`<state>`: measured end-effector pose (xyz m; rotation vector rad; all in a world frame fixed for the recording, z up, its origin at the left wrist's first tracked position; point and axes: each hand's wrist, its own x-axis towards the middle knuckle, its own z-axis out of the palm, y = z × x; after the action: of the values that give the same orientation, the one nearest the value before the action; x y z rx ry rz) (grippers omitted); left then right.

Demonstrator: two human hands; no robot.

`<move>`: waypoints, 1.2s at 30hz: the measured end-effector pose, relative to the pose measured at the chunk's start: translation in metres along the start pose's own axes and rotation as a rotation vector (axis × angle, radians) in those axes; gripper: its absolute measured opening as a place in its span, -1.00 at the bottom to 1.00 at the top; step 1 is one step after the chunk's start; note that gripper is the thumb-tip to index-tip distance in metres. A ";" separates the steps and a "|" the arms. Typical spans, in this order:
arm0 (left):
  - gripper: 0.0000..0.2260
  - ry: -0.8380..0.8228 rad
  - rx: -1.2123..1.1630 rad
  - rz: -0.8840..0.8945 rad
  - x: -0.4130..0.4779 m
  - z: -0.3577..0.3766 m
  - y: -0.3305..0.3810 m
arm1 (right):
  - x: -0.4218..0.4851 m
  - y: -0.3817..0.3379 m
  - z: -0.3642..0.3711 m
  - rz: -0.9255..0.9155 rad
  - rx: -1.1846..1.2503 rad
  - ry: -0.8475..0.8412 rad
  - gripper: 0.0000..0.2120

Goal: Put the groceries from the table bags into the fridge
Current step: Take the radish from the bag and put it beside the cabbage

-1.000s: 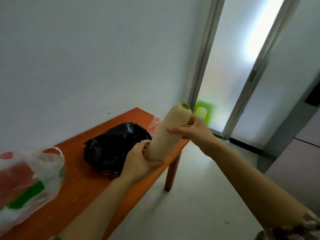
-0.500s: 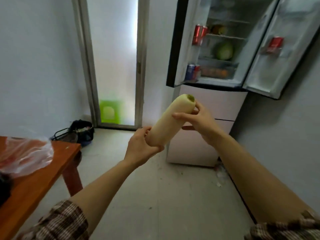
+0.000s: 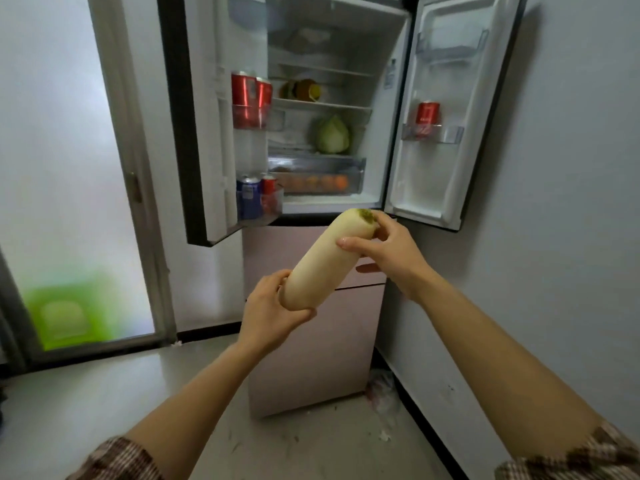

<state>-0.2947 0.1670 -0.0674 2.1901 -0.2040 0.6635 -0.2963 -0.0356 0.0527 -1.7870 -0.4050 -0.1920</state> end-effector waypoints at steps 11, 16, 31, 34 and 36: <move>-0.37 0.002 -0.040 0.052 0.205 0.094 -0.019 | 0.192 0.049 -0.078 -0.075 -0.133 0.015 -0.57; -0.32 0.099 -0.164 -0.060 0.305 0.151 -0.029 | 0.291 0.087 -0.104 -0.150 -0.047 0.083 -0.53; -0.39 0.032 -1.346 -0.737 0.597 0.205 -0.034 | 0.560 0.148 -0.125 -0.297 0.224 0.268 -0.56; -0.38 0.085 -1.332 -0.725 0.647 0.209 -0.055 | 0.606 0.162 -0.117 -0.261 0.203 0.240 -0.49; -0.38 0.108 -1.320 -0.704 0.678 0.210 -0.068 | 0.637 0.173 -0.108 -0.248 0.154 0.246 -0.46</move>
<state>0.3872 0.1037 0.1321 0.8321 0.1668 0.1151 0.3658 -0.0671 0.1397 -1.5369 -0.4508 -0.5352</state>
